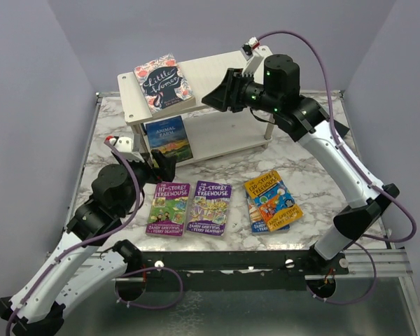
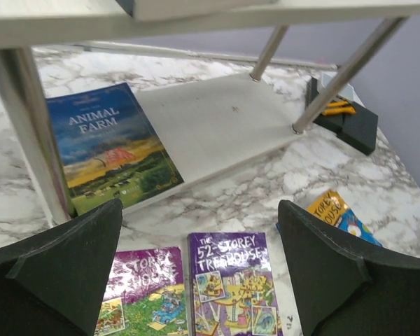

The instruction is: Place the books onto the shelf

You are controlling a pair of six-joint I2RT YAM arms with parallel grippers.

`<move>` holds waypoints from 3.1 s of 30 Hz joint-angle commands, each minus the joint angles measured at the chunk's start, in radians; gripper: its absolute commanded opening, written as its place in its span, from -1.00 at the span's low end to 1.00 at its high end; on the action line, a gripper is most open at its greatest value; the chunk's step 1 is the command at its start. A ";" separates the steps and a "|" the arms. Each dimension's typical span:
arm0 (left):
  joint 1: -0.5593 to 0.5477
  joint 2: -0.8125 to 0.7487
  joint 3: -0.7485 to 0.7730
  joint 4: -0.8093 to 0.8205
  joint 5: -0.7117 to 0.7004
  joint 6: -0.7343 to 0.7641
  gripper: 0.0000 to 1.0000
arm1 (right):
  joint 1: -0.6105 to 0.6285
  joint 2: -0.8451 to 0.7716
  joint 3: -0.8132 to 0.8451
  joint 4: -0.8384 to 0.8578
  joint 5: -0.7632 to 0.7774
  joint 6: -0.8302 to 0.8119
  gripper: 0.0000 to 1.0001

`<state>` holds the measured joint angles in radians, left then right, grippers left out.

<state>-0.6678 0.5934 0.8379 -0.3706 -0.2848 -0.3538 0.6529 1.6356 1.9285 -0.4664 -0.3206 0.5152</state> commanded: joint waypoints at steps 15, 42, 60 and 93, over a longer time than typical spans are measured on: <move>0.001 -0.155 -0.073 -0.143 -0.163 -0.012 0.98 | 0.124 0.170 0.094 -0.008 -0.019 -0.050 -0.99; 0.001 -0.206 -0.134 -0.136 -0.154 -0.024 0.98 | 0.220 0.400 0.375 -0.064 0.062 -0.060 -0.99; 0.001 -0.205 -0.136 -0.130 -0.146 -0.020 0.98 | 0.238 0.494 0.502 -0.077 0.070 -0.052 -0.99; 0.002 0.007 -0.155 -0.106 0.083 -0.170 0.98 | 0.235 -0.416 -0.745 -0.024 0.490 -0.033 0.45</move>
<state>-0.6678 0.5491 0.7101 -0.4965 -0.2943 -0.4412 0.8871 1.2732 1.3262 -0.4423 0.0368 0.4358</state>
